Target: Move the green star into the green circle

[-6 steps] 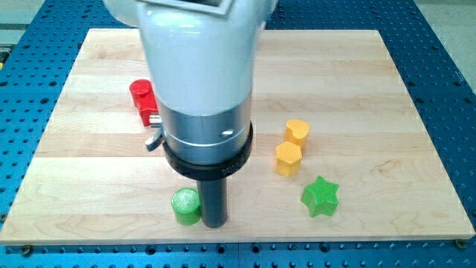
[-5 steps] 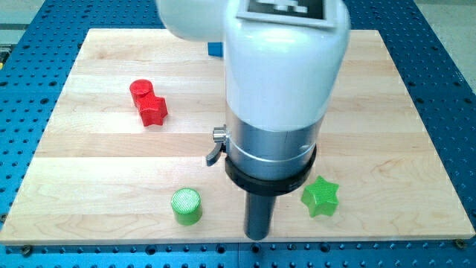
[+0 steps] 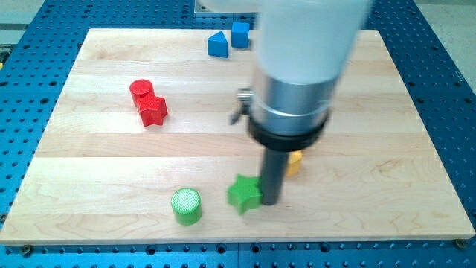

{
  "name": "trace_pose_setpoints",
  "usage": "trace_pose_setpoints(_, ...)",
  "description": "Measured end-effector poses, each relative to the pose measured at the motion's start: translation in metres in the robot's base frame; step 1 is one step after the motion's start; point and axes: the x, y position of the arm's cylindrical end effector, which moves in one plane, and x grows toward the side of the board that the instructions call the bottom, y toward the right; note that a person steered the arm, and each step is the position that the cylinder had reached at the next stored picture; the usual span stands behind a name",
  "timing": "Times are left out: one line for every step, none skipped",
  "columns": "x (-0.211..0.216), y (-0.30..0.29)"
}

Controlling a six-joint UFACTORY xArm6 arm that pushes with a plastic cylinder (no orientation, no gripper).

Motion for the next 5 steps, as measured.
trace_pose_setpoints(0.000,-0.027)
trace_pose_setpoints(0.000,-0.043)
trace_pose_setpoints(0.000,-0.028)
trace_pose_setpoints(0.000,0.028)
trace_pose_setpoints(0.000,0.062)
